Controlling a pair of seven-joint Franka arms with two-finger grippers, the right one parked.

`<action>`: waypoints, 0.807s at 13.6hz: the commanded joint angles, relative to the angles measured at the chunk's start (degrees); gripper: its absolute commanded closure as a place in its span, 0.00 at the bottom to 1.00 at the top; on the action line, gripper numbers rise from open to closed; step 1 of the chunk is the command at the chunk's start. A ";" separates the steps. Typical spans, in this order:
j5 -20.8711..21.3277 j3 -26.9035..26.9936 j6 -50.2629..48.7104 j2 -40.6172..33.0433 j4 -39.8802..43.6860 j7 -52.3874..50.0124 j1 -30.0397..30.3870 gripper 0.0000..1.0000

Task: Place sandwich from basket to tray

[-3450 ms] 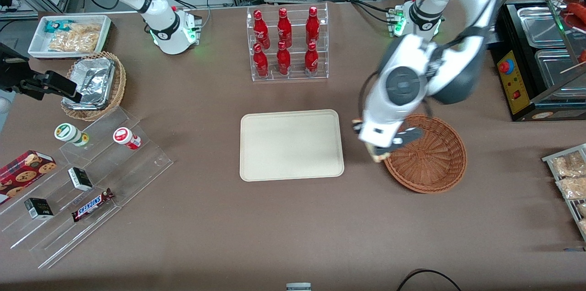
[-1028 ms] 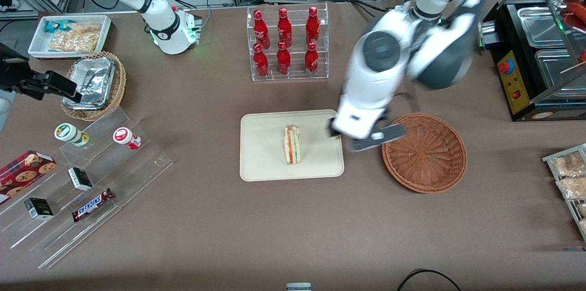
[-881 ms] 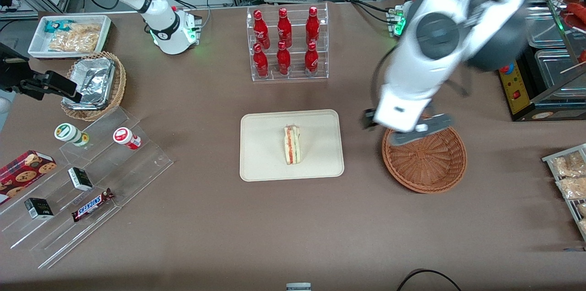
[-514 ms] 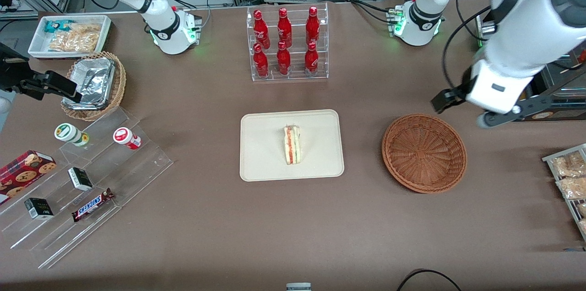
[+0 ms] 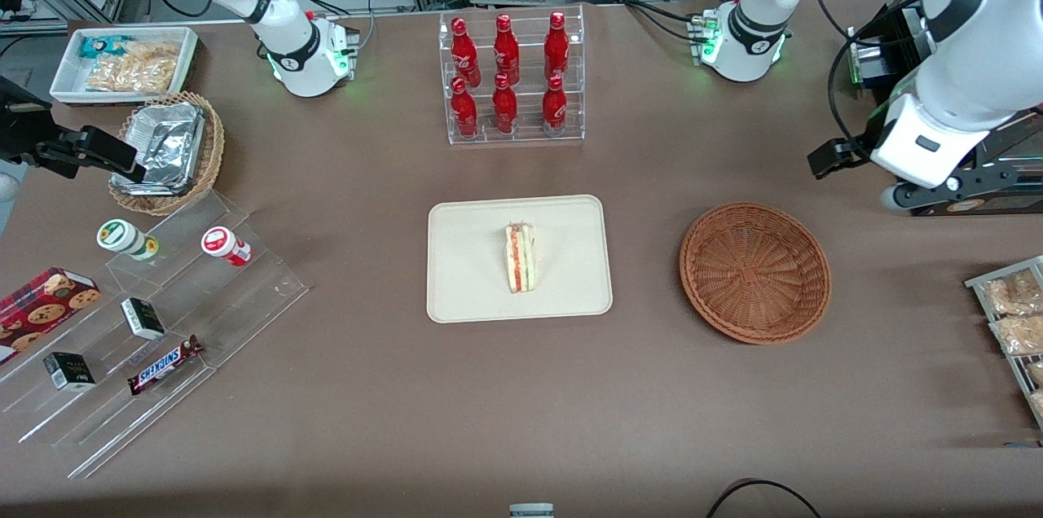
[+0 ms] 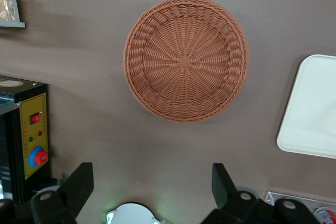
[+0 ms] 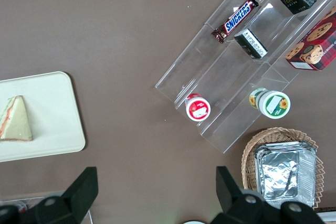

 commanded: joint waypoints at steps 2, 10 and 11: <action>-1.37 -0.62 1.03 -4.01 -3.61 5.33 3.21 0.00; -2.69 -0.01 0.77 -4.01 -1.50 13.23 4.01 0.00; -3.30 0.95 0.85 -4.19 -1.41 13.93 3.92 0.00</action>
